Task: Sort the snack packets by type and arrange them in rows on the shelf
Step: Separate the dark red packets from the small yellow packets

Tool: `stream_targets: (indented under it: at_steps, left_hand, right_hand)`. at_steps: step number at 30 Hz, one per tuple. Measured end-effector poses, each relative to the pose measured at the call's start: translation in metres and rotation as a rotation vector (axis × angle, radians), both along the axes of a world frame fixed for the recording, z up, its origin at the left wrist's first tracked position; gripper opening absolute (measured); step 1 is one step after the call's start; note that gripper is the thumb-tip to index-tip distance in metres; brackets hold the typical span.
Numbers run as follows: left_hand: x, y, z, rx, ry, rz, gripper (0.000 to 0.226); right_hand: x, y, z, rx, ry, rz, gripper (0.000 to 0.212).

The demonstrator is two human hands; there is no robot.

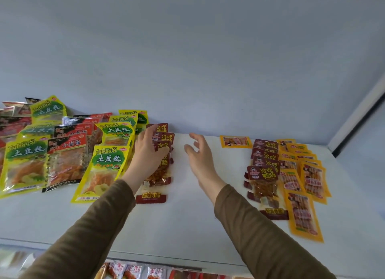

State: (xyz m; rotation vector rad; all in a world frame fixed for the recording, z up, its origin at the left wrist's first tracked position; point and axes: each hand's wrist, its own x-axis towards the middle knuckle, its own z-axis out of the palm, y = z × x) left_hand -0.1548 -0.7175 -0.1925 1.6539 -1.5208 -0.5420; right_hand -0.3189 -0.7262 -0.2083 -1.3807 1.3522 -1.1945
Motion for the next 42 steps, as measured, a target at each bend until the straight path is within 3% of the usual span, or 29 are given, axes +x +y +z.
stream_targets:
  at_steps: [6, 11, 15, 19, 23, 34, 39, 42]
  left_hand:
    - [-0.074, 0.012, 0.014, -0.049, -0.120, -0.291, 0.065]
    - [-0.140, 0.016, 0.002, 0.082, -0.109, -0.566, 0.091]
    - [-0.185, 0.009, -0.014, 0.301, 0.028, -0.718, 0.115]
    - [-0.221, -0.006, -0.023, 0.374, 0.203, -0.668, 0.118]
    - [-0.248, -0.028, -0.023, 0.348, 0.260, -0.625, 0.109]
    - [-0.273, -0.078, -0.010, 0.573, 0.319, -0.424, 0.095]
    - [-0.275, -0.080, -0.007, 0.610, 0.446, -0.407, 0.043]
    - [-0.276, -0.075, -0.005, 0.590, 0.470, -0.493, 0.032]
  right_hand:
    - [-0.094, 0.033, 0.017, -0.178, 0.317, -0.037, 0.033]
    - [-0.179, 0.062, 0.022, -0.065, 0.500, -0.073, 0.044]
    - [-0.231, 0.080, 0.019, 0.068, 0.644, -0.063, 0.074]
    - [-0.242, 0.082, 0.001, 0.117, 0.875, 0.036, 0.107]
    - [-0.244, 0.068, -0.021, 0.046, 1.050, 0.033, 0.103]
    - [-0.252, 0.027, -0.036, 0.015, 1.077, -0.137, 0.097]
    - [-0.258, 0.018, -0.032, -0.003, 1.061, -0.176, 0.095]
    - [-0.263, 0.017, -0.034, -0.011, 1.009, -0.181, 0.095]
